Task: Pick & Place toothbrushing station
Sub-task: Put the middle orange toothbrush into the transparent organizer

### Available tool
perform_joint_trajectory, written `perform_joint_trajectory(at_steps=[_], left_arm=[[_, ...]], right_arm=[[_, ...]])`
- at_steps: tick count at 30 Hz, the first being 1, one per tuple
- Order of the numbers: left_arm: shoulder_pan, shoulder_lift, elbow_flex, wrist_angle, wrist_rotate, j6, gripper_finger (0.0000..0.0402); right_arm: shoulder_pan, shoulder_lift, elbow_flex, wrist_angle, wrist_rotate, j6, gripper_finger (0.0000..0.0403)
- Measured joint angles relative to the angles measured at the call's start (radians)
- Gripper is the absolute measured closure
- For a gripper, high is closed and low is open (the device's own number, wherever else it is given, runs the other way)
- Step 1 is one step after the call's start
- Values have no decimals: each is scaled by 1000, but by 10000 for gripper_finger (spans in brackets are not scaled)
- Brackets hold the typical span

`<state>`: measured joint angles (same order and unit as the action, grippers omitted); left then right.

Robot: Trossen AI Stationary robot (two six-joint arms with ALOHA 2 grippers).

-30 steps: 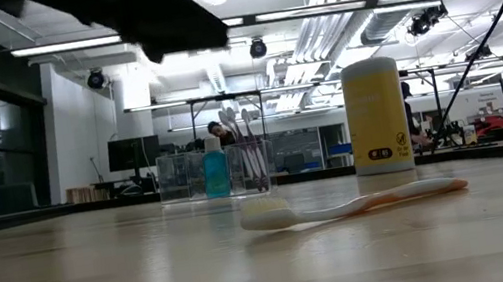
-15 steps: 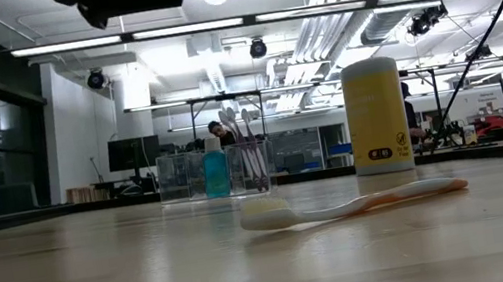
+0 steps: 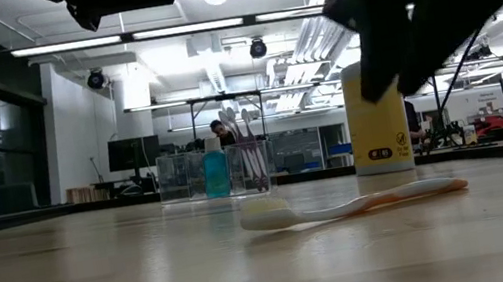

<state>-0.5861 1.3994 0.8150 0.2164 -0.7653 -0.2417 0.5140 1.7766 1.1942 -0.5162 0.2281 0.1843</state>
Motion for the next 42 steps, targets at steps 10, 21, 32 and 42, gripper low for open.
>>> perform_joint_trajectory(at_steps=[10, 21, 32, 42], left_arm=[[0, 0, 0, -11, 0, -7, 266], [0, 1, 0, -32, 1, -21, 266], [0, 1, 0, -40, 2, -22, 266], [0, 1, 0, -71, 10, -55, 266]], right_arm=[[-28, 94, 0, 13, 6, -64, 254], [-70, 148, -1, 56, -78, -103, 254], [-72, 161, 0, 90, -82, -103, 254], [-87, 190, 3, 103, -96, -99, 258]])
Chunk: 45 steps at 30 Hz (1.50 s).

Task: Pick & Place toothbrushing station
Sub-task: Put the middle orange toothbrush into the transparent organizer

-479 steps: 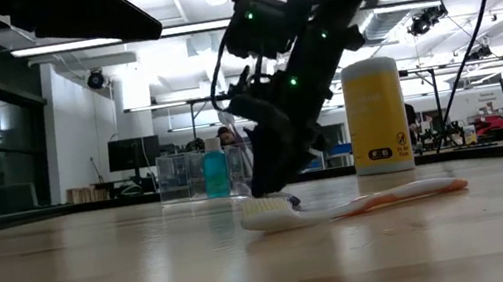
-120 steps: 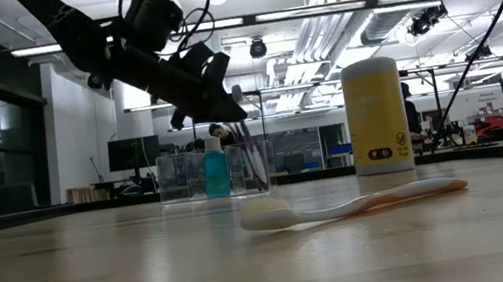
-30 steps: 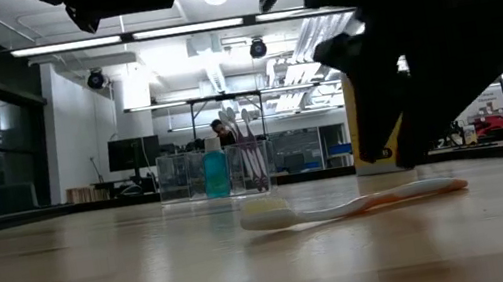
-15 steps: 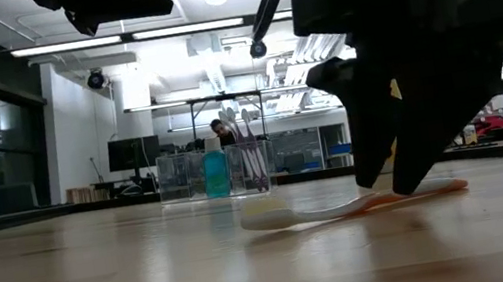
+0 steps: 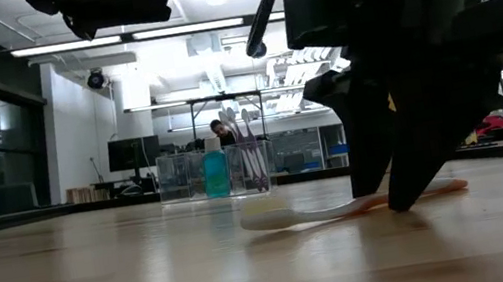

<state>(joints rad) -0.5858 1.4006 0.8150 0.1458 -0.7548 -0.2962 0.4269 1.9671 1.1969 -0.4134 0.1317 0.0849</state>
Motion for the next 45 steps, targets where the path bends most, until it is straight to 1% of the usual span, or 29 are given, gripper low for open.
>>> perform_joint_trajectory(at_steps=[3, 8, 13, 18, 25, 38, 45], left_arm=[[0, 0, 0, -11, 0, -9, 266], [0, 0, 0, -12, 0, -11, 266], [0, 0, 0, -12, 0, -12, 266], [0, 0, 0, -12, -1, -11, 266], [0, 0, 0, -12, -1, -11, 266], [0, 0, 0, -12, -2, -11, 266], [0, 0, 0, -12, -2, -10, 266]], right_arm=[[-12, 0, 0, -5, -3, 0, 273], [-28, 1, 0, -20, -21, 0, 313], [-30, 1, -1, -25, -14, -5, 348], [-32, 2, -2, -30, 8, -10, 371], [-37, 3, -2, -29, 28, -11, 379], [-38, -4, -4, -12, 32, -11, 395], [-38, -33, -7, -38, 92, 2, 397]])
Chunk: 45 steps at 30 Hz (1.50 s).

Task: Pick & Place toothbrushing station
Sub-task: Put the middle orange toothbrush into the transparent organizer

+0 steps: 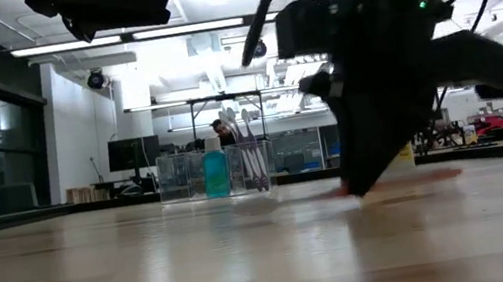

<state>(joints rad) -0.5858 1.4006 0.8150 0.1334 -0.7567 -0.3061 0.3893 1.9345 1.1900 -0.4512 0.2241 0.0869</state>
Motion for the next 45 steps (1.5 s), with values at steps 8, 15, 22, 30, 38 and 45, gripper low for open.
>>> perform_joint_trajectory(at_steps=[8, 15, 22, 30, 38, 45], left_arm=[[0, 0, 0, -3, 0, 10, 266], [0, 0, 0, 2, -1, 10, 266], [0, 0, 0, 9, -32, 51, 266], [0, 0, 0, 172, -63, 233, 266], [3, 0, 0, 268, -115, 361, 266], [23, 0, 0, 439, -57, 526, 266]], right_arm=[[17, -87, 2, -28, 84, 74, 397], [23, -187, 2, -79, 215, 192, 397], [23, -251, 3, -114, 338, 261, 397], [33, -330, 3, -87, 506, 254, 398], [98, -425, 4, 37, 674, 119, 398], [175, -427, 4, 258, 707, -106, 398]])
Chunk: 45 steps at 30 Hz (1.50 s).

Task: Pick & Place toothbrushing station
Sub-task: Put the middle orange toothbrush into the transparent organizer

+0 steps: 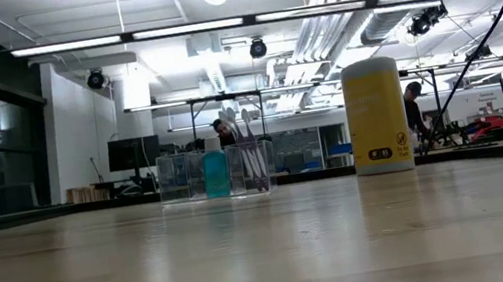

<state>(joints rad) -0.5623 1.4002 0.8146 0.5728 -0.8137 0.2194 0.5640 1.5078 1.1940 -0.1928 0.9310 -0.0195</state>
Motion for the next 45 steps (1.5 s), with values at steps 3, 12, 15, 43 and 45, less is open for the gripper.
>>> perform_joint_trajectory(at_steps=[3, 12, 15, 43, 45], left_arm=[[6, 0, 0, 57, 26, 58, 266], [51, 0, 0, 122, 222, 38, 266], [78, 0, 0, 120, 266, 0, 266], [209, 0, 0, 260, 617, -37, 266], [209, 0, 0, 275, 621, -33, 266]], right_arm=[[18, 2, 0, 42, 13, -52, 398], [31, 2, 0, 65, -35, -67, 398], [31, 2, 0, 77, -48, -66, 398], [26, 3, 0, 134, -71, -134, 398], [19, 3, 0, 135, -71, -136, 398]])
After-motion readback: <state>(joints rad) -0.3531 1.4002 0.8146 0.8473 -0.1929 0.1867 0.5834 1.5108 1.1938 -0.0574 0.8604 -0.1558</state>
